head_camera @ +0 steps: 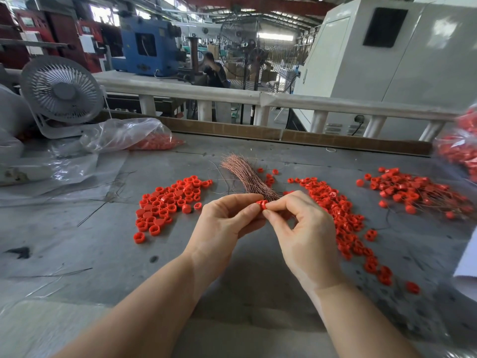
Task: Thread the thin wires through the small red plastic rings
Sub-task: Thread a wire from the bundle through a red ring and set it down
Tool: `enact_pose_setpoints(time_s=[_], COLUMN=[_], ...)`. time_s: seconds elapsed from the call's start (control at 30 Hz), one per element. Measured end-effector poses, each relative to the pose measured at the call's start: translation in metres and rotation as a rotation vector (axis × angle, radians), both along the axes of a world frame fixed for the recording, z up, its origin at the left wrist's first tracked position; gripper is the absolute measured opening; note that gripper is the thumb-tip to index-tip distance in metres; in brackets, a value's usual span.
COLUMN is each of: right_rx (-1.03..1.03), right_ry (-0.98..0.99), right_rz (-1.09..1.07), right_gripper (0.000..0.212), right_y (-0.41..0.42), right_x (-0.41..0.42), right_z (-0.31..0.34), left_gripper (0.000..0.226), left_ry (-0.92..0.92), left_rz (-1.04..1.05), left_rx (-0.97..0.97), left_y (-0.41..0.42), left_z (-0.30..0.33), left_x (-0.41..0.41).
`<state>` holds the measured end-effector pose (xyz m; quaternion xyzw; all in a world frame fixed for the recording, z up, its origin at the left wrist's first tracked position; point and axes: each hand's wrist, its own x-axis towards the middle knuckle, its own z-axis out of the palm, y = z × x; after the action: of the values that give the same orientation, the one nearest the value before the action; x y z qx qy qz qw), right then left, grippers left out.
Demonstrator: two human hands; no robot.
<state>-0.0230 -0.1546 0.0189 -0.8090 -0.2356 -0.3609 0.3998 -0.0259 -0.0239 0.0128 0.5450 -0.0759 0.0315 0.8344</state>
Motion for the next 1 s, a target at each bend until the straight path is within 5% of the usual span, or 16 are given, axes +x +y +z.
enact_pose_setpoints(time_s=[0.77, 1.0], right_rx=[0.019, 0.221], right_ry=[0.014, 0.207], right_rz=[0.047, 0.045], right_gripper=[0.006, 0.02], right_y=[-0.0006, 0.0006], right_x=[0.0016, 0.0033], right_z=[0.0003, 0.0006], left_gripper=[0.018, 0.015], left_ry=[0.003, 0.089], left_rz=[0.027, 0.001], left_rx=[0.076, -0.095], left_y=[0.0023, 0.0008], left_z=[0.0018, 0.0052], left_x=[-0.0022, -0.0003])
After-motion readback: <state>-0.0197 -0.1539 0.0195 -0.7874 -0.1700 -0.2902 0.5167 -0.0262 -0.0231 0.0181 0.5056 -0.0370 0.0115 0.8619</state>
